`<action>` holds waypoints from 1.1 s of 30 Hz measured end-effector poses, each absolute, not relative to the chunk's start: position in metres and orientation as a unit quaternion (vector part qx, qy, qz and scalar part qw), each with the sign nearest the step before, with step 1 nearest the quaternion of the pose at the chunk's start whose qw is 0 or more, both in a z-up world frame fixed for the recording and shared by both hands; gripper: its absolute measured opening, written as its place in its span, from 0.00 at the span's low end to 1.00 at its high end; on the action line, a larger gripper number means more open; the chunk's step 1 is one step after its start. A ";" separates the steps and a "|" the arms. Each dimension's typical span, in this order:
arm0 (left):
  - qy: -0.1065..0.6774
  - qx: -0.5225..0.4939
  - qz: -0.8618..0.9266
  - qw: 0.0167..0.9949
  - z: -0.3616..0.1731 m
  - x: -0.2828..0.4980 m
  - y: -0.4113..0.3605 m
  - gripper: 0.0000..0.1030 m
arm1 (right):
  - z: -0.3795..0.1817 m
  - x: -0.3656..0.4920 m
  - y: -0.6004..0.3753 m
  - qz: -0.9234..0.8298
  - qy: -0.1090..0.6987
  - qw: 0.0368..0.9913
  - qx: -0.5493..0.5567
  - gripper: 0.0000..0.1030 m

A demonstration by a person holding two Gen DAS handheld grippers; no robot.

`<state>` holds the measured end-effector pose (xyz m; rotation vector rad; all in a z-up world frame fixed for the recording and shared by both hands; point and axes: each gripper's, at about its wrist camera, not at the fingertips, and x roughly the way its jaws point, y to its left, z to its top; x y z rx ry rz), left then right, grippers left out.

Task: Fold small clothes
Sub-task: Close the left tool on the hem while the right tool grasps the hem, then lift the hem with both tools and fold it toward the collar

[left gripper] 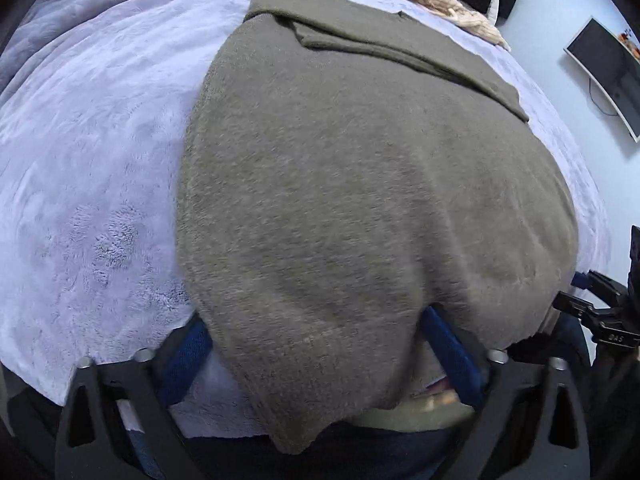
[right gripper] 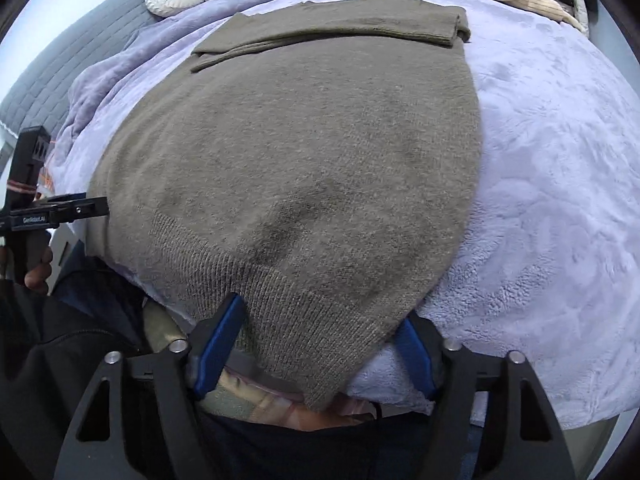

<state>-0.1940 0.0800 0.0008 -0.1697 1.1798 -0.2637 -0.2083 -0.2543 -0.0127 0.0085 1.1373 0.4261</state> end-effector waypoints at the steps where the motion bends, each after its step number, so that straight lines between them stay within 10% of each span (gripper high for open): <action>1: 0.552 -0.078 -0.122 0.821 0.003 -0.194 0.077 0.77 | -0.012 -0.207 -0.255 0.201 0.532 0.822 0.012 0.56; 5: 0.544 -0.100 -0.145 0.821 0.015 -0.195 0.078 0.20 | -0.007 -0.209 -0.256 0.229 0.529 0.817 0.029 0.15; 9: 0.528 -0.121 -0.161 0.825 0.027 -0.197 0.088 0.13 | 0.001 -0.206 -0.259 0.245 0.517 0.819 0.048 0.11; 18: 0.450 -0.192 -0.177 0.854 0.076 -0.158 0.125 0.13 | 0.059 -0.180 -0.302 0.274 0.417 0.851 0.163 0.10; 28: 0.511 -0.247 -0.171 0.805 0.016 -0.089 0.118 0.16 | 0.027 -0.102 -0.286 0.224 0.460 0.849 0.132 0.11; 31: 0.508 -0.279 -0.198 0.791 0.015 -0.096 0.123 0.41 | 0.023 -0.100 -0.289 0.224 0.469 0.842 0.145 0.14; 33: 0.501 -0.285 -0.208 0.790 0.021 -0.104 0.121 0.76 | 0.022 -0.100 -0.288 0.227 0.471 0.839 0.150 0.24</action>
